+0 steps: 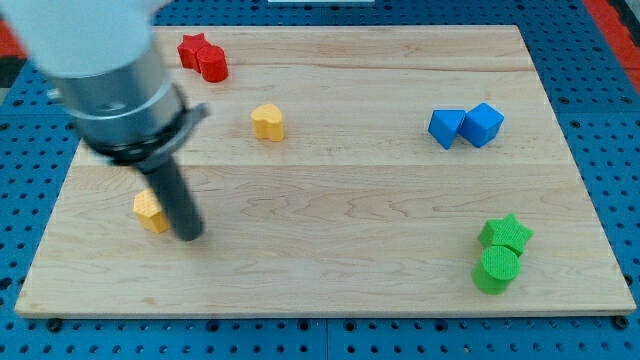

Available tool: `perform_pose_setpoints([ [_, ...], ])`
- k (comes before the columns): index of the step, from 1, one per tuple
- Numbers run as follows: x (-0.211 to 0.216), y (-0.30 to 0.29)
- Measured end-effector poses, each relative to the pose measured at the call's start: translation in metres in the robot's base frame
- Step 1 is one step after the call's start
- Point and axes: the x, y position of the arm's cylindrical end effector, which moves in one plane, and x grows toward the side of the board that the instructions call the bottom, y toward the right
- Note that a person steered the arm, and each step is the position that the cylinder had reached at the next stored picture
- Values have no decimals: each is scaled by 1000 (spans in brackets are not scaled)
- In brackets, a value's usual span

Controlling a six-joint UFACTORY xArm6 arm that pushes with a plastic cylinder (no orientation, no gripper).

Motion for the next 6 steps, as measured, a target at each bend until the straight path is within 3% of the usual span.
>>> perform_pose_setpoints([
  [1,-27,-30],
  [2,-15,-91],
  [3,-28,-41],
  [4,-38,54],
  [5,-93,116],
  [6,-148,113],
])
